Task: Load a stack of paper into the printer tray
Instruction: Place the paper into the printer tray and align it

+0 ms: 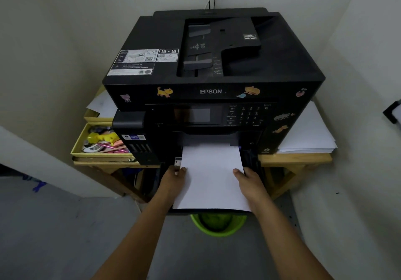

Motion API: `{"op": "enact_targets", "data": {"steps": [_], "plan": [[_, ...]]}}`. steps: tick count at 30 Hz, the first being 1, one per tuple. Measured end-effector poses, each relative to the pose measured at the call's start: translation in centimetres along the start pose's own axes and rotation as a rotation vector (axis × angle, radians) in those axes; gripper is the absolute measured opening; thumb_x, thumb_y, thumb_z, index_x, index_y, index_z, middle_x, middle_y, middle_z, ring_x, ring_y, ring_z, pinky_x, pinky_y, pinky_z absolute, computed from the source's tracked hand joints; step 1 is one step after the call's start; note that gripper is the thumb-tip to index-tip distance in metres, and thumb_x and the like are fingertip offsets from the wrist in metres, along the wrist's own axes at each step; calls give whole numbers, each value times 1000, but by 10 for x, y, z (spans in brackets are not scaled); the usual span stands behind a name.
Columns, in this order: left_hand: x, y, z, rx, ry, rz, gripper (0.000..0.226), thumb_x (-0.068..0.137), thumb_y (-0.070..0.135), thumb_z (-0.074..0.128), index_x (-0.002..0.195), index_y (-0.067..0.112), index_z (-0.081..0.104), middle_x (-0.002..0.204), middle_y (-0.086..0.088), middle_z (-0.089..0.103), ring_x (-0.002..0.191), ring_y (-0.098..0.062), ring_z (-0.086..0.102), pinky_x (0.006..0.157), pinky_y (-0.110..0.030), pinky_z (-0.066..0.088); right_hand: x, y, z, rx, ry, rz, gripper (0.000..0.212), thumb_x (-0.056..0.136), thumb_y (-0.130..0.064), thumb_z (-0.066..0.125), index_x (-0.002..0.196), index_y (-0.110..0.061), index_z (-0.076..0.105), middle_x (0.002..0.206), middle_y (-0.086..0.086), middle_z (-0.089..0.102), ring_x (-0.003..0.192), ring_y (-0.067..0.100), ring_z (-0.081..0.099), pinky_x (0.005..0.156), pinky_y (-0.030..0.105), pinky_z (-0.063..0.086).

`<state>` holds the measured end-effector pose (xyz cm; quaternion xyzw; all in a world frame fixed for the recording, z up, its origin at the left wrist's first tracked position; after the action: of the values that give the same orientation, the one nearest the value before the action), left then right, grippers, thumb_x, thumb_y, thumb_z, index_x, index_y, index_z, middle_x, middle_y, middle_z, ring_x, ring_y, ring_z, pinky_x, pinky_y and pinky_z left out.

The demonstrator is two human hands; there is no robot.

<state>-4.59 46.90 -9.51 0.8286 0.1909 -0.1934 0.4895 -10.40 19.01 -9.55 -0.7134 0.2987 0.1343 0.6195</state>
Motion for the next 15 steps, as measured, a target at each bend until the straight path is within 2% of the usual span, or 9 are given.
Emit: {"op": "enact_targets", "data": {"steps": [1, 3, 8, 11, 15], "plan": [[-1, 2, 0, 19, 11, 21, 21, 113, 31, 52, 119, 11, 54, 97, -5, 60, 96, -29, 58, 82, -33, 42, 0, 1, 0, 3, 3, -1, 41, 113, -36, 55, 150, -18, 60, 143, 4, 65, 126, 28, 64, 110, 44, 52], [-2, 4, 1, 39, 21, 62, 21, 114, 30, 50, 118, 9, 51, 100, -9, 61, 98, -32, 59, 82, -34, 42, 2, 3, 1, 10, 2, 4, 43, 112, -38, 56, 151, -20, 60, 145, 4, 65, 128, 28, 64, 113, 48, 53], [4, 10, 3, 41, 15, 96, 36, 115, 29, 47, 137, 1, 51, 111, -12, 60, 104, -35, 62, 85, -34, 41, 12, 3, 1, 7, 12, 11, 56, 110, -43, 59, 160, -19, 51, 160, 4, 55, 144, 32, 56, 122, 54, 46], [11, 13, 3, 16, 19, 97, 38, 114, 31, 48, 139, 2, 52, 114, -11, 60, 114, -39, 64, 87, -35, 43, 22, -2, 3, 2, 4, -1, 51, 111, -40, 59, 156, -17, 56, 157, 7, 58, 141, 33, 58, 121, 54, 47], [19, 17, 3, -26, 45, 94, 39, 113, 34, 51, 138, 5, 57, 115, -12, 64, 111, -36, 64, 87, -36, 46, 31, -9, 5, -21, 7, -4, 50, 112, -38, 57, 155, -13, 56, 154, 3, 58, 141, 32, 57, 121, 50, 46]]}}
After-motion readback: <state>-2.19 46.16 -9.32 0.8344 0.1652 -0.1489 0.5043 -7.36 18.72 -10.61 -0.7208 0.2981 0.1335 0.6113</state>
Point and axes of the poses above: each hand's wrist, its own x-axis towards the middle knuckle, its own z-axis out of the palm, y = z × x, the point moved 9 cm from there along x, towards the middle knuckle
